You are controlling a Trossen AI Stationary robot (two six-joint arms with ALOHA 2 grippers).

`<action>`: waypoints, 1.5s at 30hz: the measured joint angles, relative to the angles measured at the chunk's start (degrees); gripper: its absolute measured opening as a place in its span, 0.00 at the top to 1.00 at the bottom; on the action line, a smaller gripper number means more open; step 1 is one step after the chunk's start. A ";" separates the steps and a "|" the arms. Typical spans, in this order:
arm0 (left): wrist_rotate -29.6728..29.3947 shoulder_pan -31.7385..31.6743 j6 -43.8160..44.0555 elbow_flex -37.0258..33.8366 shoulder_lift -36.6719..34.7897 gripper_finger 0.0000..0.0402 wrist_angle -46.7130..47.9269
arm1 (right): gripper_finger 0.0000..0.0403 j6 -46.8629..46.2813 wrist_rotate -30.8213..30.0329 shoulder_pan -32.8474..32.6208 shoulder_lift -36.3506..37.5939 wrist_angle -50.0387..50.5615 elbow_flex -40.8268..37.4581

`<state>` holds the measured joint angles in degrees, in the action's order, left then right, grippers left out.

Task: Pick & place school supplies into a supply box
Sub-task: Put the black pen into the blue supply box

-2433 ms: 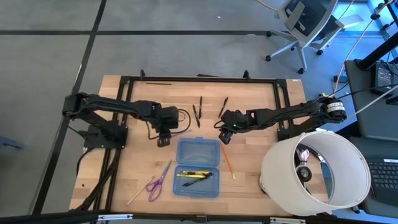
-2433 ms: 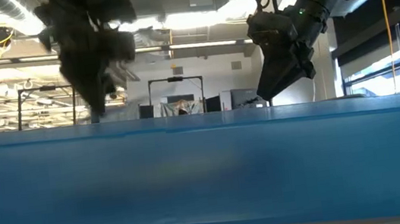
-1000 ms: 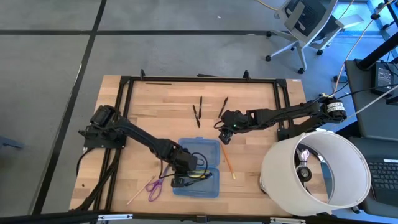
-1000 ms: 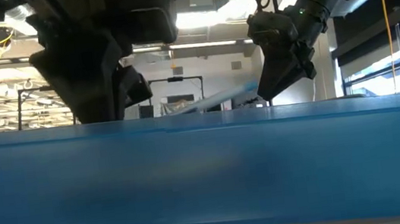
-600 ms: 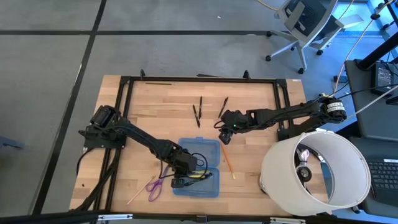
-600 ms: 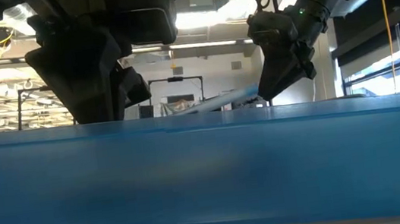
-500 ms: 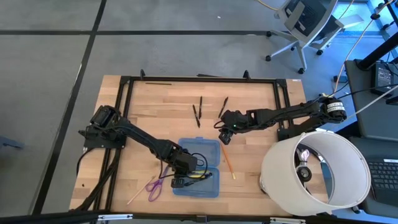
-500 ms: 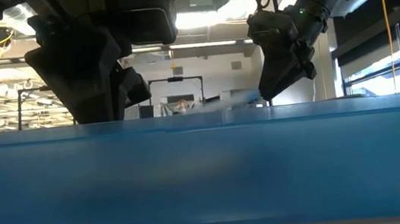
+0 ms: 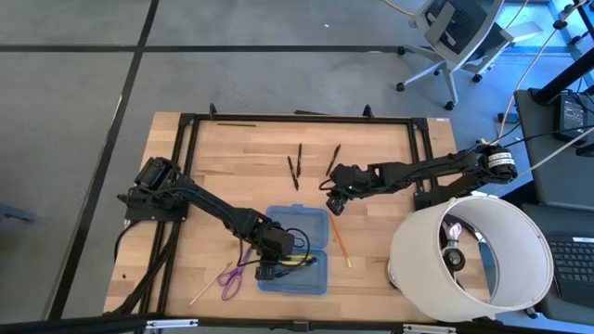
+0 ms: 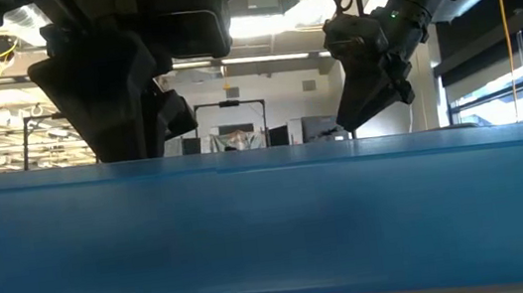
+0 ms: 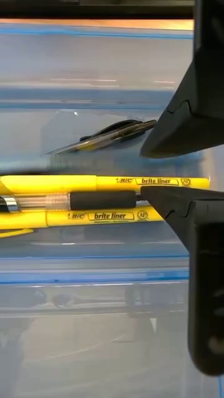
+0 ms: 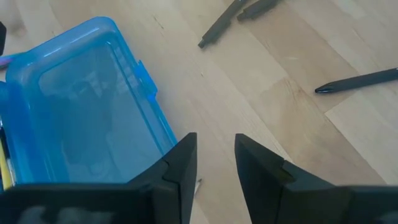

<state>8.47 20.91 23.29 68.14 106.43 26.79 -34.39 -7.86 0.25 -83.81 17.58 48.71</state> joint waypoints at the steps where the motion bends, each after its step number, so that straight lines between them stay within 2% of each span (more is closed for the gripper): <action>1: 0.00 0.00 -0.02 0.00 0.00 0.80 0.00 | 0.72 0.00 0.00 0.00 0.00 0.01 0.00; 6: 1.10 -0.58 -3.47 0.01 -1.50 0.76 1.23 | 0.72 -0.04 -0.02 0.00 0.00 -0.52 0.00; 11: 3.16 -2.51 -8.90 0.02 -5.30 0.75 8.86 | 0.72 -0.91 -0.02 0.01 0.00 -5.01 0.00; 14: 3.16 -4.17 -10.56 0.02 -7.98 0.75 11.96 | 0.72 -6.83 0.71 0.02 0.00 -8.70 0.00; 17: 3.17 -5.83 -15.39 0.00 -11.28 0.75 12.06 | 0.72 -8.58 0.65 0.33 0.00 -10.87 0.00; 23: 3.17 -11.71 -23.05 -1.45 -20.17 0.75 12.19 | 0.72 -20.79 -3.20 4.01 0.00 -6.54 0.00; 30: 3.07 -20.30 -23.50 -11.31 -33.82 0.75 2.13 | 0.70 -22.79 -9.80 9.22 -0.02 -1.41 0.00; 36: 3.22 -23.91 -21.25 -19.97 -41.54 0.76 -4.90 | 0.67 -22.17 -14.01 15.09 -0.21 -1.33 0.00; 39: 3.20 -25.07 -21.03 -22.97 -43.74 0.75 -5.70 | 0.61 -22.38 -14.12 17.74 -0.56 -1.13 0.00; 45: 3.19 -27.28 -21.05 -26.51 -45.08 0.75 -9.18 | 0.45 -22.93 -12.67 21.24 -3.14 -3.24 0.00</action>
<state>11.66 -6.38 2.24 41.63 61.35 17.61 -57.32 -20.53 21.49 -86.95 14.34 48.71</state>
